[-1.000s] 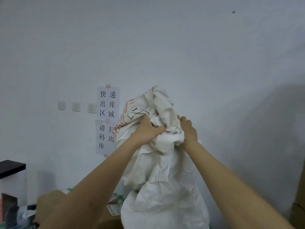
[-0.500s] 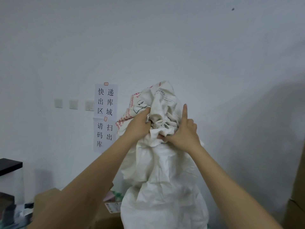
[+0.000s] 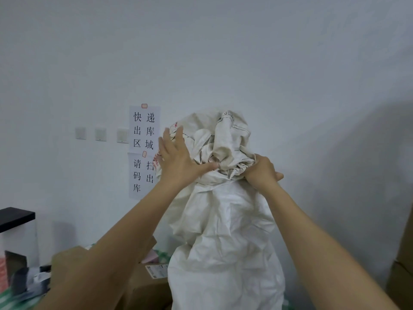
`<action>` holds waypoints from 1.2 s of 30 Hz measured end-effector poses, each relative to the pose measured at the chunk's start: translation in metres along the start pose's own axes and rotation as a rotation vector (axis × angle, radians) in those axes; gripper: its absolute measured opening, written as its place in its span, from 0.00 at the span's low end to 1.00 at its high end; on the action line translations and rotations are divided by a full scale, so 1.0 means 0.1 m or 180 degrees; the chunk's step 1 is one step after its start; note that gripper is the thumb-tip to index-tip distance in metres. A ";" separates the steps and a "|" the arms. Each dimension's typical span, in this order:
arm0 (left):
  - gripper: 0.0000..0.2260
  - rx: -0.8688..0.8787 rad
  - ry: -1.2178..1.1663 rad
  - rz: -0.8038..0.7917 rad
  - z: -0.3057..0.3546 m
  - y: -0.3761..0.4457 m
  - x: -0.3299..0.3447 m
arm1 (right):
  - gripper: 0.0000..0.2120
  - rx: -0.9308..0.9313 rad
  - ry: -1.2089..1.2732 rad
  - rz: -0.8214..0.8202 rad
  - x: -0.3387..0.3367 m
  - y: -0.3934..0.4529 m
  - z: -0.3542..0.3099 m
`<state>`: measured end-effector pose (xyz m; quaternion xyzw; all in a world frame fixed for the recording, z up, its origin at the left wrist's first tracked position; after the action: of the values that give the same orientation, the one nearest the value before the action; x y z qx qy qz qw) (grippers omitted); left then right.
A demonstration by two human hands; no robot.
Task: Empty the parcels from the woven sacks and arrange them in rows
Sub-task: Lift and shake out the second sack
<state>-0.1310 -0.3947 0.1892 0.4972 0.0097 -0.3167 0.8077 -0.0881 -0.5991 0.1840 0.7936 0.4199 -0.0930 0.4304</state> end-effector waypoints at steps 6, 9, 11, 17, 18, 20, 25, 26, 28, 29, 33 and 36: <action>0.60 -0.0377 -0.0084 -0.1204 -0.15 0.17 0.08 | 0.03 -0.0008 -0.0108 -0.0347 0.05 0.01 -0.05; 0.58 -0.0502 -0.0220 -0.1505 -0.19 0.22 0.18 | 0.17 -0.0023 -0.0162 -0.0850 0.11 0.06 -0.03; 0.48 -0.0461 -0.0122 -0.1630 -0.20 0.22 0.23 | 0.25 -0.0201 -0.0343 -0.1198 0.14 0.10 -0.02; 0.24 -0.0395 -0.0173 -0.1303 -0.20 0.17 0.39 | 0.30 -0.0224 -0.0930 -0.1120 0.14 0.12 -0.06; 0.21 -0.0365 -0.0209 -0.1203 -0.23 0.18 0.43 | 0.31 -0.0148 -0.0873 -0.1078 0.14 0.12 -0.07; 0.16 -0.0348 -0.0357 -0.0975 -0.26 0.20 0.50 | 0.26 -0.0023 -0.0706 -0.1011 0.16 0.12 -0.09; 0.11 0.0445 -0.0605 -0.0248 -0.03 0.47 0.41 | 0.04 0.0039 0.0147 -0.0529 -0.01 0.25 -0.26; 0.11 0.0643 -0.0751 -0.0118 0.09 0.56 0.34 | 0.02 0.0027 0.0455 -0.0281 -0.10 0.27 -0.30; 0.11 0.0999 -0.1057 0.0162 0.29 0.73 0.25 | 0.07 -0.0016 0.1079 0.0294 -0.27 0.24 -0.35; 0.12 0.1174 -0.1118 0.0237 0.36 0.77 0.24 | 0.11 -0.0016 0.1302 0.0515 -0.31 0.16 -0.33; 0.13 0.1494 -0.0894 -0.0246 0.43 0.76 0.40 | 0.15 0.0123 0.0905 0.0578 -0.23 0.00 -0.21; 0.11 0.1374 -0.1353 -0.0222 0.44 0.71 0.42 | 0.16 -0.0046 0.1183 0.0971 -0.25 -0.01 -0.20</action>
<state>-0.0737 -0.4293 0.2546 0.5793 -0.2100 -0.4360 0.6559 -0.1089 -0.5979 0.2084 0.8482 0.3679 0.1238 0.3604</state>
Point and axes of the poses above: each hand's wrist, its own y-axis towards the middle knuckle, its own x-axis out of the palm, z = x × y, the point moved 2 cm from there along y, towards the middle knuckle, and after that the axes turned 9 degrees about z, right-handed, at the moved point
